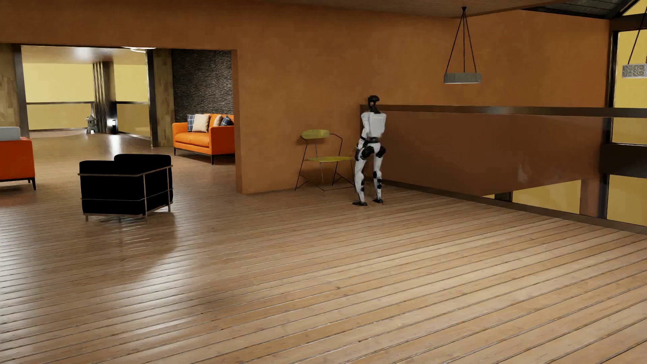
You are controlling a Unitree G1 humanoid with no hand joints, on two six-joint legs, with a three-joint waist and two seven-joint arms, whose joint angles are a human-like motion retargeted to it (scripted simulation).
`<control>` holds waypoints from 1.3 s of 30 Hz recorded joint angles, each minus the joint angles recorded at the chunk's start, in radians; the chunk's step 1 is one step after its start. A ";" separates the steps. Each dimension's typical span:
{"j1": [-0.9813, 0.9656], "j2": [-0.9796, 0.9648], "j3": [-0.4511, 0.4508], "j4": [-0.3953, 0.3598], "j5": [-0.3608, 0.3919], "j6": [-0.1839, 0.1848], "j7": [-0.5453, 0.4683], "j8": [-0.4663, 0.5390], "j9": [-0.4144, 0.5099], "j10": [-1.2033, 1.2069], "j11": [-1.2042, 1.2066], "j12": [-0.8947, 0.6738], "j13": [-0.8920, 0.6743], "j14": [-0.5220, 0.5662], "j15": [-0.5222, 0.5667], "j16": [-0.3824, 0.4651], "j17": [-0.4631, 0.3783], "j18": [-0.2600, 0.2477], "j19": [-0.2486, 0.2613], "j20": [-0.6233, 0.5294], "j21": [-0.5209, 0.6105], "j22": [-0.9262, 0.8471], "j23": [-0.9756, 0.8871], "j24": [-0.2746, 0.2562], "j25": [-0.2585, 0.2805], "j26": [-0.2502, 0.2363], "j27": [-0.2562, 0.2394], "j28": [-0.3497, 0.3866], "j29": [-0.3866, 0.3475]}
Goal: Move towards the chair
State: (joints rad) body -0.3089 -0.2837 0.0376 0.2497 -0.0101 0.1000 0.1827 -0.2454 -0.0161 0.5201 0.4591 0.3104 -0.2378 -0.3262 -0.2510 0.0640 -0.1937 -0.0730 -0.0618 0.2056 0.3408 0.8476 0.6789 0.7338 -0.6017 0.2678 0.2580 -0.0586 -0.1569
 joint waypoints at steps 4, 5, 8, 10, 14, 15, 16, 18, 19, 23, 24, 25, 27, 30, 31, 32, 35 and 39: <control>0.037 0.033 -0.013 -0.051 -0.050 -0.019 -0.004 -0.035 -0.017 -0.087 -0.034 -0.101 0.136 0.029 -0.009 0.019 0.042 -0.040 0.017 -0.027 -0.064 -0.107 0.045 0.014 0.060 -0.041 0.026 0.037 -0.005; 0.047 0.046 -0.017 -0.069 -0.064 -0.025 -0.017 -0.050 -0.022 -0.109 -0.043 -0.122 0.171 0.036 -0.011 0.012 0.049 -0.036 0.021 -0.027 -0.055 -0.141 0.097 0.000 0.065 -0.063 0.051 0.069 0.024; 0.079 0.083 -0.021 -0.110 -0.096 -0.042 -0.054 -0.093 -0.031 -0.164 -0.063 -0.178 0.282 0.055 -0.017 -0.011 0.081 -0.021 0.033 -0.049 -0.013 -0.201 0.272 -0.037 0.069 -0.111 0.151 0.115 0.137; 0.088 0.098 -0.022 -0.125 -0.109 -0.054 -0.068 -0.111 -0.033 -0.172 -0.066 -0.192 0.352 0.054 -0.024 -0.016 0.110 -0.019 0.039 -0.081 0.000 -0.228 0.357 -0.041 0.084 -0.139 0.207 0.103 0.211; 0.096 0.113 -0.037 -0.137 -0.124 -0.074 -0.076 -0.121 -0.027 -0.165 -0.060 -0.175 0.497 0.041 -0.037 -0.024 0.106 -0.017 0.049 -0.111 0.027 -0.204 0.300 -0.051 0.059 -0.121 0.150 0.093 0.231; 0.100 0.114 -0.041 -0.137 -0.124 -0.078 -0.070 -0.115 -0.025 -0.162 -0.057 -0.164 0.516 0.037 -0.039 -0.027 0.106 -0.016 0.050 -0.105 0.004 -0.178 0.278 -0.053 0.073 -0.104 0.144 0.093 0.219; 0.104 0.112 -0.045 -0.134 -0.123 -0.082 -0.061 -0.106 -0.023 -0.159 -0.055 -0.156 0.522 0.032 -0.040 -0.032 0.103 -0.015 0.051 -0.089 -0.010 -0.138 0.263 -0.051 0.078 -0.079 0.144 0.087 0.203; 0.112 0.106 -0.048 -0.124 -0.115 -0.086 -0.034 -0.079 -0.019 -0.151 -0.050 -0.142 0.489 0.021 -0.039 -0.044 0.092 -0.013 0.053 -0.032 -0.010 -0.051 0.251 -0.059 0.061 -0.013 0.157 0.080 0.192; 0.116 0.102 -0.048 -0.117 -0.109 -0.088 -0.019 -0.063 -0.017 -0.145 -0.049 -0.138 0.459 0.015 -0.039 -0.048 0.086 -0.012 0.053 -0.003 -0.005 -0.009 0.245 -0.062 0.050 0.019 0.163 0.077 0.190; 0.121 0.084 -0.039 -0.088 -0.082 -0.088 0.037 -0.005 -0.011 -0.123 -0.045 -0.101 0.314 -0.005 -0.034 -0.057 0.051 -0.011 0.054 0.051 0.001 0.060 0.207 -0.053 0.019 0.043 0.128 0.048 0.158; 0.120 0.079 -0.034 -0.082 -0.077 -0.087 0.045 0.004 -0.010 -0.120 -0.044 -0.092 0.284 -0.007 -0.033 -0.058 0.046 -0.011 0.054 0.053 0.004 0.050 0.186 -0.045 0.011 0.029 0.113 0.043 0.137; 0.118 0.075 -0.030 -0.079 -0.073 -0.087 0.050 0.009 -0.009 -0.119 -0.044 -0.088 0.260 -0.008 -0.031 -0.060 0.043 -0.010 0.054 0.061 0.001 0.035 0.164 -0.044 0.009 0.018 0.098 0.047 0.114; 0.110 0.069 -0.022 -0.077 -0.071 -0.087 0.050 0.010 -0.006 -0.116 -0.044 -0.092 0.224 -0.006 -0.029 -0.061 0.039 -0.010 0.053 0.068 0.001 0.000 0.120 -0.038 0.010 -0.005 0.079 0.056 0.085; 0.089 0.063 -0.015 -0.083 -0.077 -0.089 0.028 -0.010 -0.003 -0.115 -0.046 -0.114 0.192 0.002 -0.027 -0.050 0.032 -0.009 0.051 0.061 0.020 -0.061 0.084 -0.024 0.011 -0.035 0.057 0.067 0.076; 0.082 0.063 -0.014 -0.087 -0.081 -0.091 0.017 -0.022 -0.001 -0.115 -0.047 -0.122 0.186 0.005 -0.027 -0.045 0.032 -0.010 0.051 0.057 0.032 -0.083 0.084 -0.021 0.007 -0.048 0.057 0.073 0.080; 0.073 0.062 -0.013 -0.091 -0.085 -0.092 0.003 -0.035 0.000 -0.114 -0.048 -0.129 0.182 0.009 -0.027 -0.041 0.032 -0.011 0.050 0.053 0.045 -0.107 0.089 -0.020 0.006 -0.062 0.060 0.078 0.086; 0.032 0.060 -0.009 -0.109 -0.103 -0.094 -0.056 -0.093 0.007 -0.101 -0.047 -0.155 0.198 0.020 -0.031 -0.030 0.038 -0.014 0.048 0.026 0.084 -0.173 0.123 -0.020 0.008 -0.088 0.066 0.091 0.097; -0.037 0.063 -0.005 -0.159 -0.144 -0.100 -0.178 -0.221 0.014 -0.094 -0.044 -0.168 0.255 0.042 -0.043 -0.018 0.040 -0.032 0.047 -0.014 0.172 -0.227 0.193 -0.040 0.006 -0.112 0.078 0.107 0.144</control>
State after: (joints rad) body -0.3458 -0.2209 0.0323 0.0902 -0.1544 -0.0002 0.0044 -0.4663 -0.0022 0.4263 0.4153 0.1424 0.0168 -0.2842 -0.2943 0.0465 -0.1537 -0.1053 -0.0150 0.1921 0.5132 0.6205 0.8718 0.6940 -0.5959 0.1554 0.3364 0.0483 -0.0126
